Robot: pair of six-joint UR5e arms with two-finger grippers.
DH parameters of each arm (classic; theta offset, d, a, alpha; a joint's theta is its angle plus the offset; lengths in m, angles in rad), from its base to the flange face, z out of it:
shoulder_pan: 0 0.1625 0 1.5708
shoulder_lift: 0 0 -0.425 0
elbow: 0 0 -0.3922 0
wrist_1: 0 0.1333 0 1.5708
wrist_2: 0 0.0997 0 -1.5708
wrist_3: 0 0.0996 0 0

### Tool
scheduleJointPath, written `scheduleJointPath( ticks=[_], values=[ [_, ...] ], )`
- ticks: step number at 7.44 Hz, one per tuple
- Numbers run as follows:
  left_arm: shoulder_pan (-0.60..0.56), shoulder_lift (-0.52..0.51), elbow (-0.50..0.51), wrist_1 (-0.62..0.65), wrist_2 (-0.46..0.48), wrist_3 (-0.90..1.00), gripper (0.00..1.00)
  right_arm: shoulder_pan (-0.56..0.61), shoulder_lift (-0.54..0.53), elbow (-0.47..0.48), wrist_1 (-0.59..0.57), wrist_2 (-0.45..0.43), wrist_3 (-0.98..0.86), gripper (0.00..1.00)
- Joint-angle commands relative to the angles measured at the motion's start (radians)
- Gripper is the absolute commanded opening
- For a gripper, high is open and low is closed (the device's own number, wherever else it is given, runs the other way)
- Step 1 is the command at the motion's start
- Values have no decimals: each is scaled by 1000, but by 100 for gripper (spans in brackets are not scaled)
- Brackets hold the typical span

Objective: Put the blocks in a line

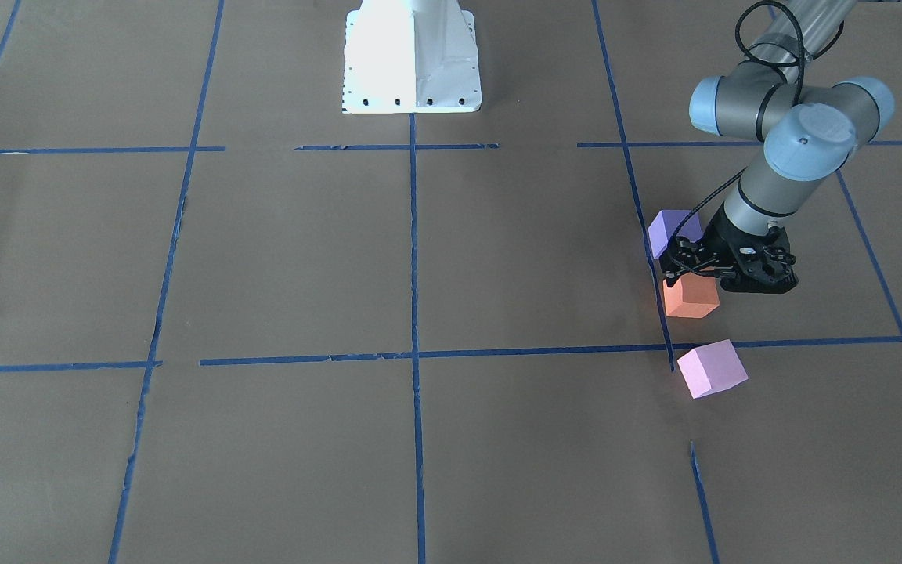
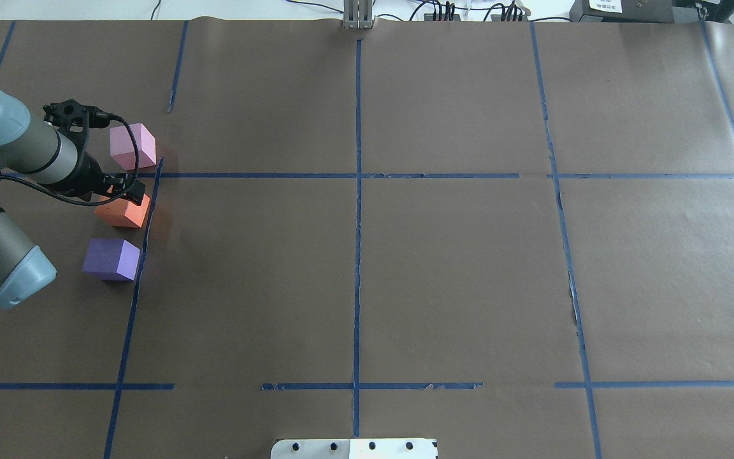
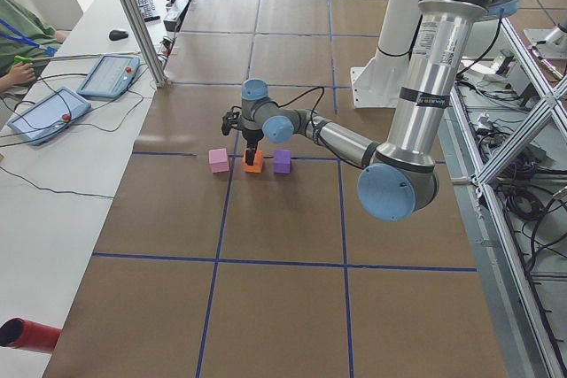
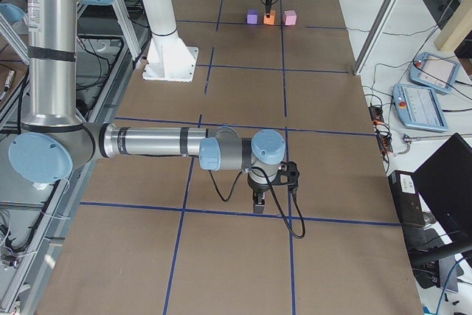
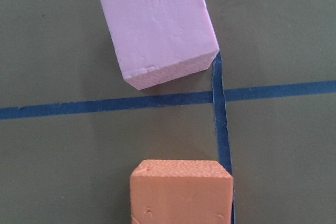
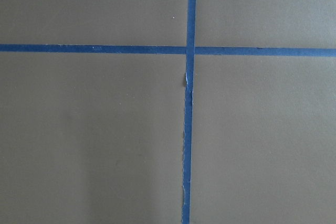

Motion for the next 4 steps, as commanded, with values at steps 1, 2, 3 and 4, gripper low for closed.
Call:
scheduleJointPath(
  ticks=[1,2,3,4],
  values=[
    [-113,-23,-32,16,-29,124,100,-1,0,0,0,0,0,100],
    [-177,-23,-66,36,-64,201,100,1,0,0,0,0,0,100],
    [-225,-1,-104,44,-64,252,100,1,0,0,-2,0,0,100],
    [-307,3,-103,111,-83,404,100,1,0,0,-2,0,0,100]
  ],
)
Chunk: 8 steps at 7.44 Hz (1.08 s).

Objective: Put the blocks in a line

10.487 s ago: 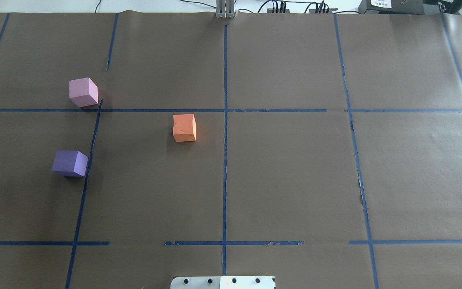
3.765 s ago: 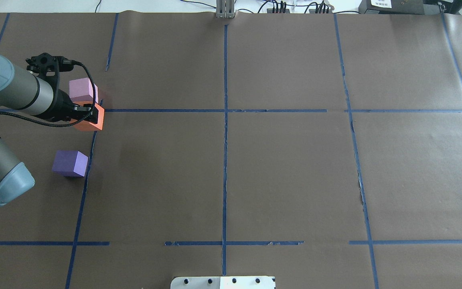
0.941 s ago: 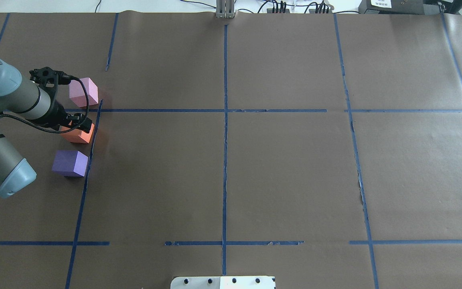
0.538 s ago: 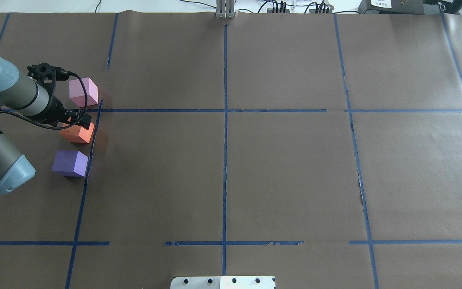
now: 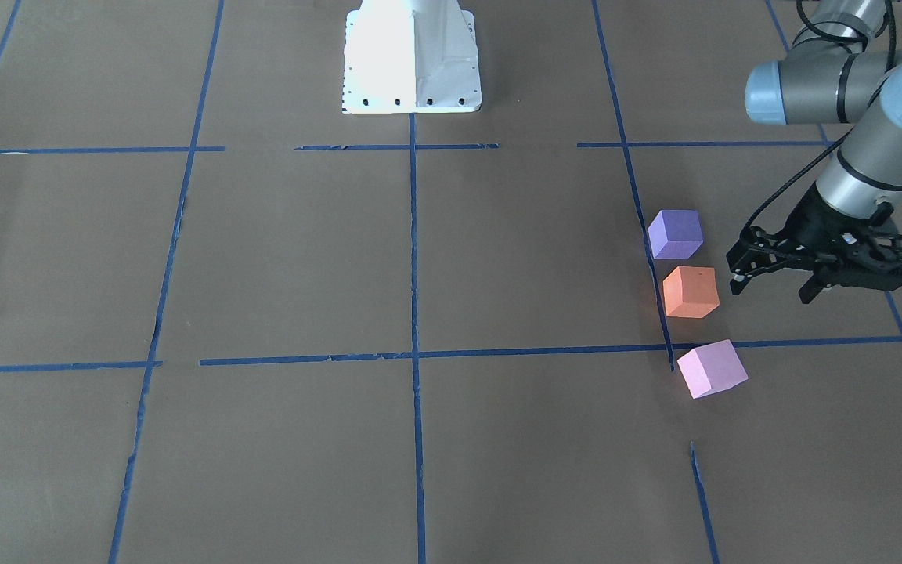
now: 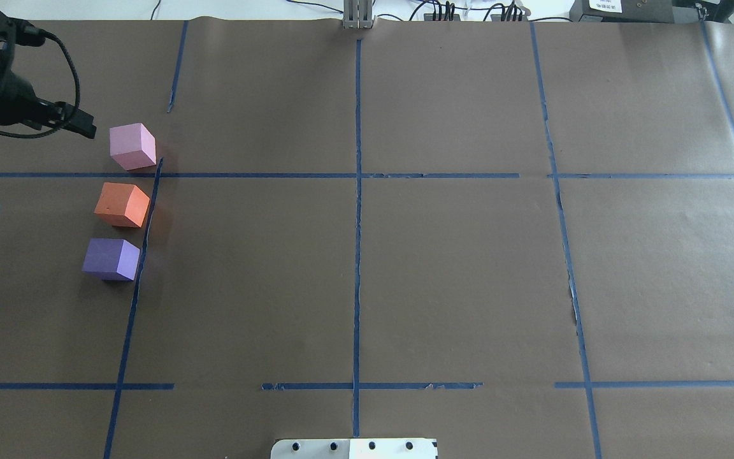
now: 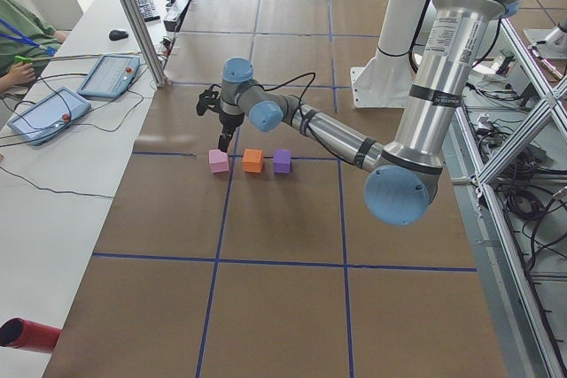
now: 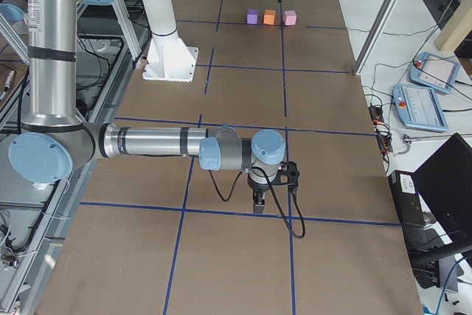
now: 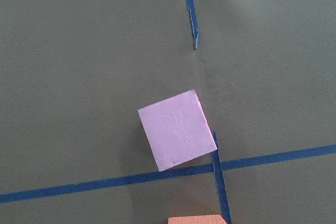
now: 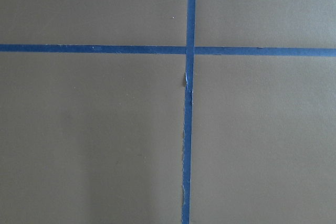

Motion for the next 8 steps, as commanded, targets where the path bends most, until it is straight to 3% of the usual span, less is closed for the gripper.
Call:
scheduleJointPath(
  ticks=[1,3,4,6,8],
  values=[
    [-147,10,-14,134,-52,292,100,0,0,0,1,0,0,100],
    [-302,60,28,176,-78,520,100,0,0,0,1,0,0,100],
    [-329,116,66,176,-158,545,100,-1,0,0,1,0,0,100],
    [-425,203,164,168,-175,638,100,0,0,0,1,-2,0,100],
    [-430,239,197,183,-178,706,100,0,0,0,1,0,0,100]
  ],
)
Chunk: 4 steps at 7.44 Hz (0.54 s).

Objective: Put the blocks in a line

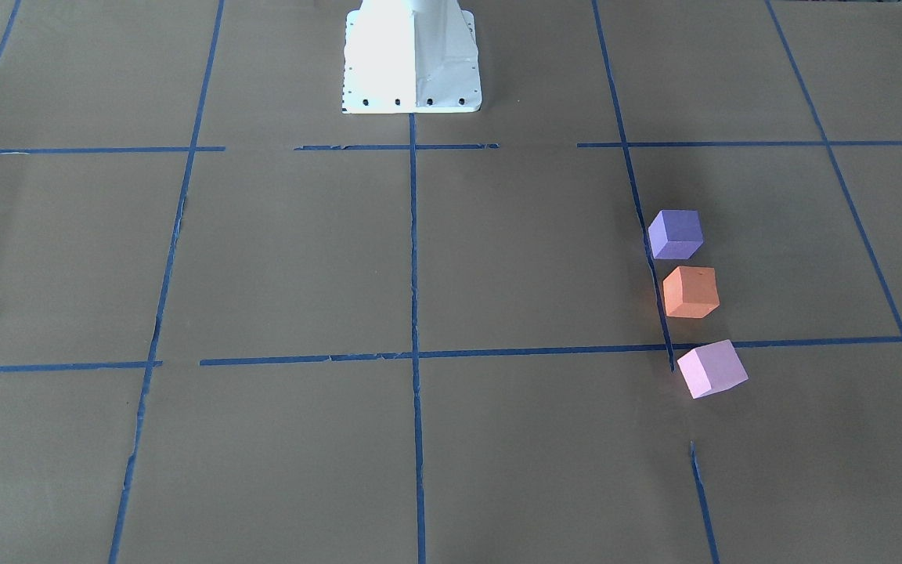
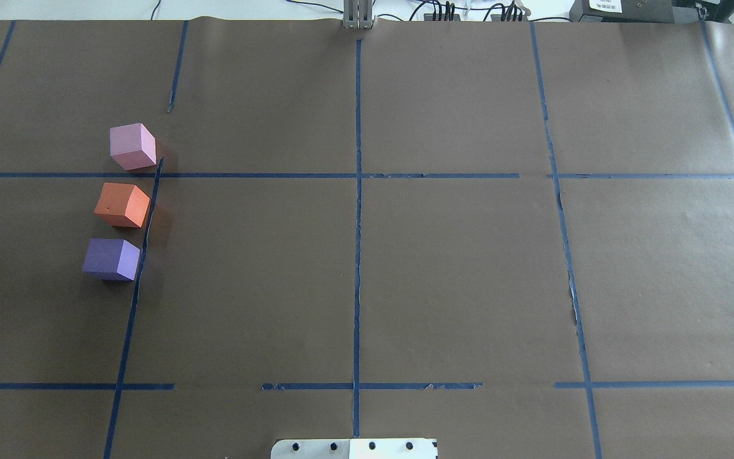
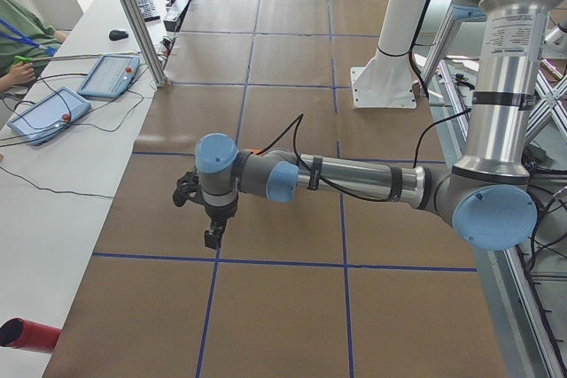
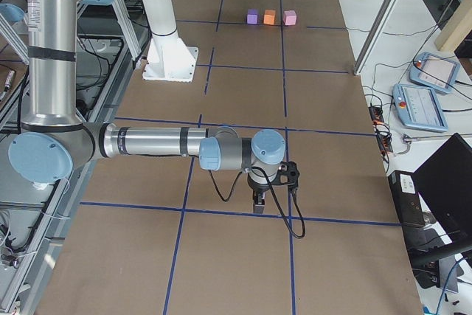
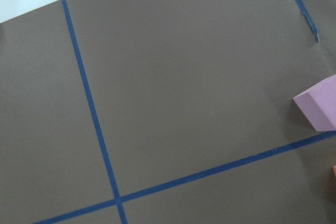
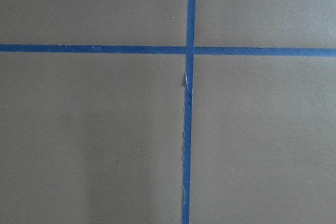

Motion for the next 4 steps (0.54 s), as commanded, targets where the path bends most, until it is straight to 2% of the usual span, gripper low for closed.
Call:
scheduleJointPath(
  ticks=[1,4],
  values=[
    [-10,39,19,8,-4,33,100,-1,0,-1,0,0,0,100],
    [-10,39,19,9,-33,35,100,0,0,0,0,0,0,100]
  ],
)
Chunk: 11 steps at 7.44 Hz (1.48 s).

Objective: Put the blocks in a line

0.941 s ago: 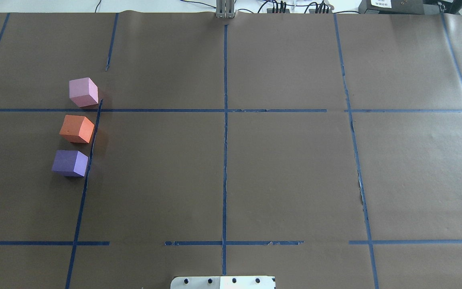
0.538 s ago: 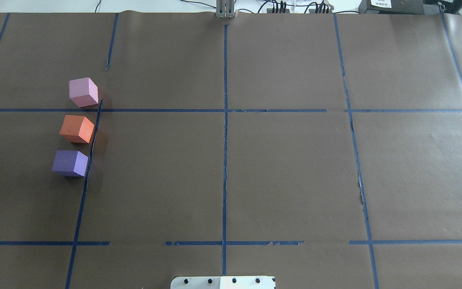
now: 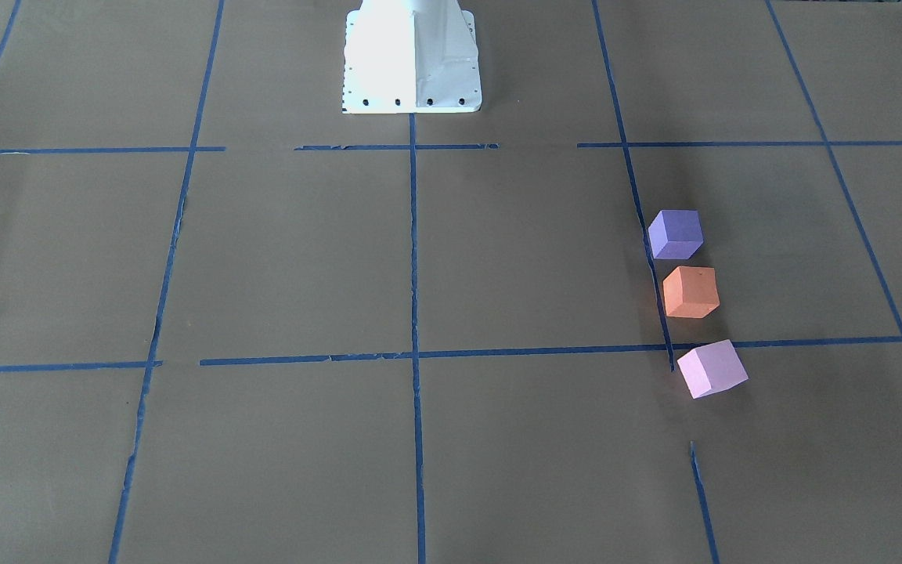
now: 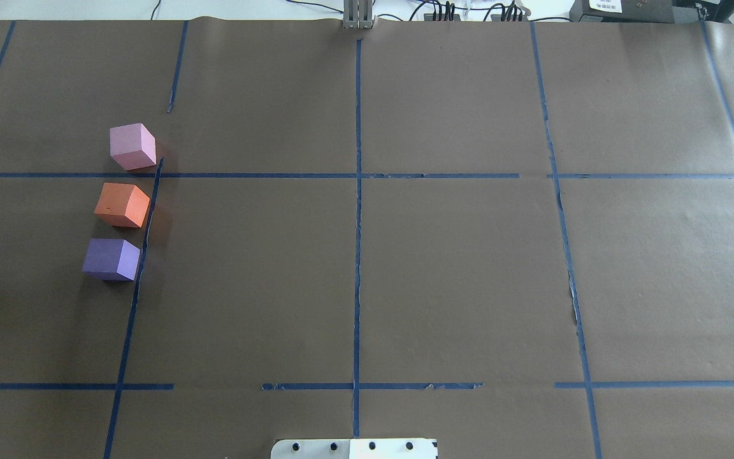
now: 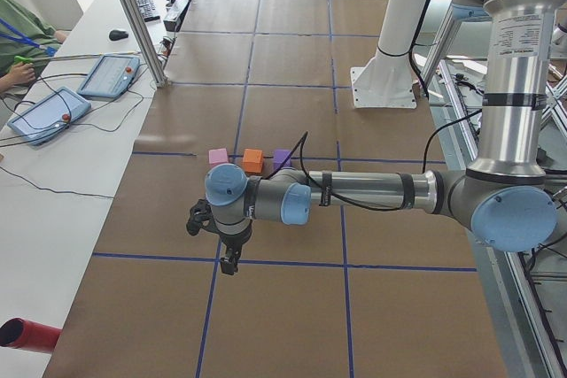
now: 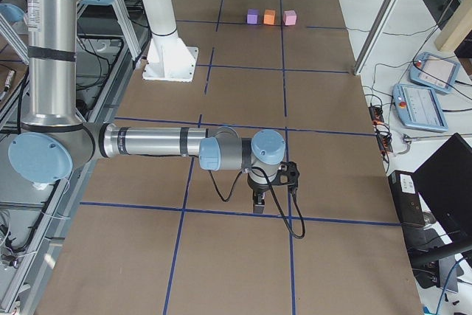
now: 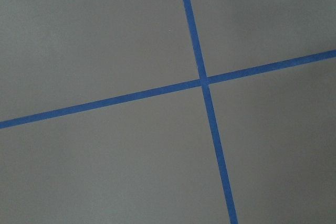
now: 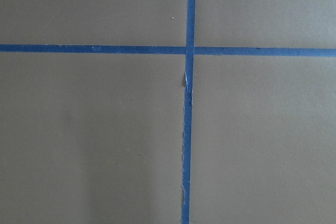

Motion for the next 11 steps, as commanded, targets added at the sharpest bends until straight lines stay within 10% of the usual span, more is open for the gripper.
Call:
scheduleJointPath(
  ticks=[1,11],
  values=[
    [0,0,0,1,-18,-1,100,-1,0,0,0,1,0,100],
    [-2,0,8,5,-66,-151,100,0,0,0,0,-1,0,100]
  ],
)
